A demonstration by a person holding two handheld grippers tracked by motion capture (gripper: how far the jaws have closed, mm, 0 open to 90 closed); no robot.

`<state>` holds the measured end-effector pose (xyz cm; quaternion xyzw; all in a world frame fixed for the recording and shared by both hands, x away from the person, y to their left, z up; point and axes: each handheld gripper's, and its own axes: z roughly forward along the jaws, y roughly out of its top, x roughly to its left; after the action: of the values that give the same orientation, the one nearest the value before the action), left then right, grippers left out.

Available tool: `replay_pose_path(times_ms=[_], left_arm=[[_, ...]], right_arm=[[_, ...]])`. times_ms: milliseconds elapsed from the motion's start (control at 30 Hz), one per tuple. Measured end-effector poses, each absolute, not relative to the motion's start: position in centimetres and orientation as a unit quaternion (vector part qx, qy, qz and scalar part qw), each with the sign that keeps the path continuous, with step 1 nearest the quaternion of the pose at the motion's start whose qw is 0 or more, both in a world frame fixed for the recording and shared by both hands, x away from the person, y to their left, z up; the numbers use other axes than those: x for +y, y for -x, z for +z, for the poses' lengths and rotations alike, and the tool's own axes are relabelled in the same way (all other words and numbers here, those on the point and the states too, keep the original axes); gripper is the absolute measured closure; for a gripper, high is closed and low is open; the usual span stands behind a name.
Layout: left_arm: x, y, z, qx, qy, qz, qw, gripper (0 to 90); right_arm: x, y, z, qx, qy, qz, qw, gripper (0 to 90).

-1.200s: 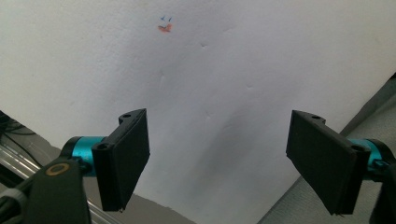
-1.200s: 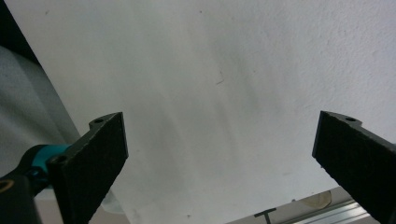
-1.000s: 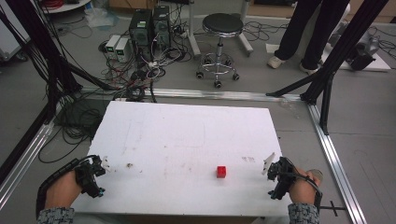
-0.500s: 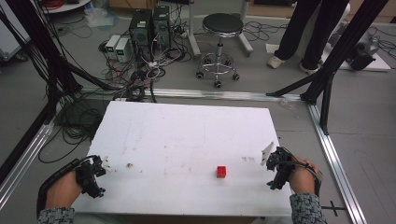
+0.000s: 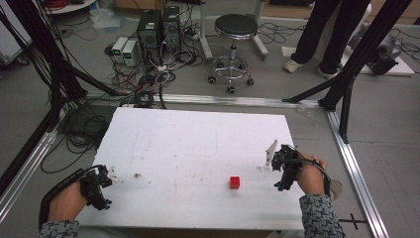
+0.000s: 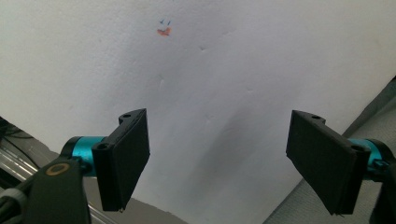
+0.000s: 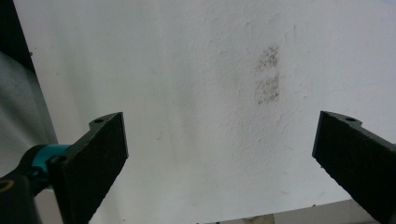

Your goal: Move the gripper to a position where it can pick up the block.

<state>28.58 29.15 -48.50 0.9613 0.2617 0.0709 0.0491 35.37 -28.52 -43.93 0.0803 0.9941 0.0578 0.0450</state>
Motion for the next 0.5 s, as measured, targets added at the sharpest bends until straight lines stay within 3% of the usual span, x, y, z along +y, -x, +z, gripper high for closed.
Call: replay_pose_path(times_ms=[500], left_arm=[[29.2,-28.6,-48.6,0.262,-0.961,0.07,0.052,21.8]], right_arm=[[-23.6,-36.6,-44.0,0.997,-0.028,0.053,0.038,2.6]])
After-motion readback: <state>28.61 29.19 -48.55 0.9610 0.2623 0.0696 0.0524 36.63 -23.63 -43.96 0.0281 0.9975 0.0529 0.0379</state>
